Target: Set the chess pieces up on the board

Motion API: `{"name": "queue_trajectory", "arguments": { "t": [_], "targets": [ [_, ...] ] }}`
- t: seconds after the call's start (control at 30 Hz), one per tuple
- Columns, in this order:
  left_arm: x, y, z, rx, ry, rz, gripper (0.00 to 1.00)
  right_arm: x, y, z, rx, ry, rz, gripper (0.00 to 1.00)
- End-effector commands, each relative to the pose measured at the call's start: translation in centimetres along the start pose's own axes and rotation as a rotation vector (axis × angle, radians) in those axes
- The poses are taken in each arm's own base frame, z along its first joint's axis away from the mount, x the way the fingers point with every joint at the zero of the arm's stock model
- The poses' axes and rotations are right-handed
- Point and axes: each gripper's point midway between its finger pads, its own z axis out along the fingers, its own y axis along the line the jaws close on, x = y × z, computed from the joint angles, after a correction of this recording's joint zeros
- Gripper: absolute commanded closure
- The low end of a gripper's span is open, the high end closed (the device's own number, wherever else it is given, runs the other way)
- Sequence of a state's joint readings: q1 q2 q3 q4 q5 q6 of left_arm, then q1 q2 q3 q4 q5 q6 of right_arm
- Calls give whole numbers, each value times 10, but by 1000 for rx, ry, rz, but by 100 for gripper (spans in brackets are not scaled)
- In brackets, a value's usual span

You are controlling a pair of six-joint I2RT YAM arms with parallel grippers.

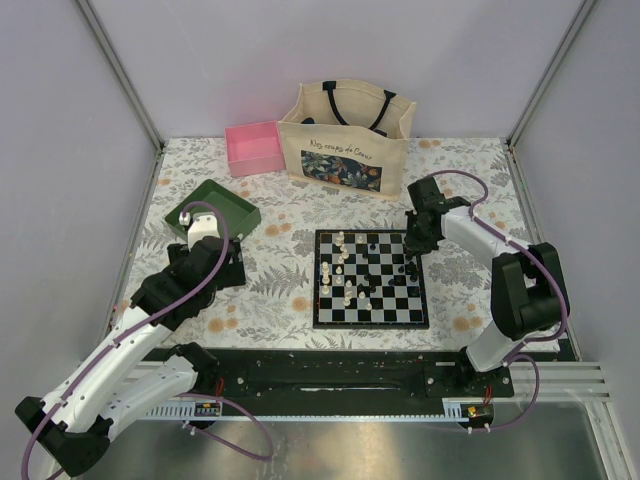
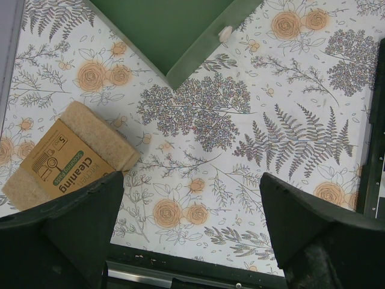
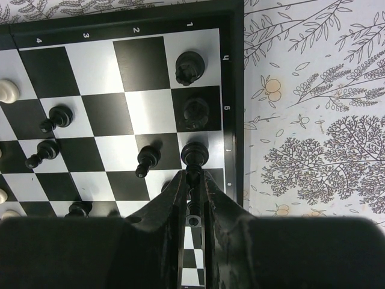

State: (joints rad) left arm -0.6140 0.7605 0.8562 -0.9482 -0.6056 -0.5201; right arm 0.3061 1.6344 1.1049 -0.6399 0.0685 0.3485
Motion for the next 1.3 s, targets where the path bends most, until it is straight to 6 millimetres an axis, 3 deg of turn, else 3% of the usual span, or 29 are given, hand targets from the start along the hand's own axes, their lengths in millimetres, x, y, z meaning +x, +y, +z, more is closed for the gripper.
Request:
{"name": "queue_trajectory", "arguments": {
  "t": [0.0, 0.27, 0.57, 0.83, 1.07, 1.27],
  "targets": [
    [-16, -5, -5, 29, -45, -26, 1, -6, -2, 4, 6, -23, 17, 82],
    [-17, -5, -5, 29, -47, -30, 1, -3, -7, 2, 21, -10, 6, 81],
    [-16, -5, -5, 26, -44, -28, 1, -2, -4, 7, 9, 5, 1, 70],
    [-17, -5, -5, 27, -47, -26, 1, -12, 0, -9, -10, -37, 7, 63],
    [-17, -5, -5, 27, -47, -28, 1, -25, -2, -37, -13, -114, 18, 60],
    [-17, -4, -5, 26, -47, -30, 1, -13, -2, -45, -39, -106, 20, 58]
  ]
}}
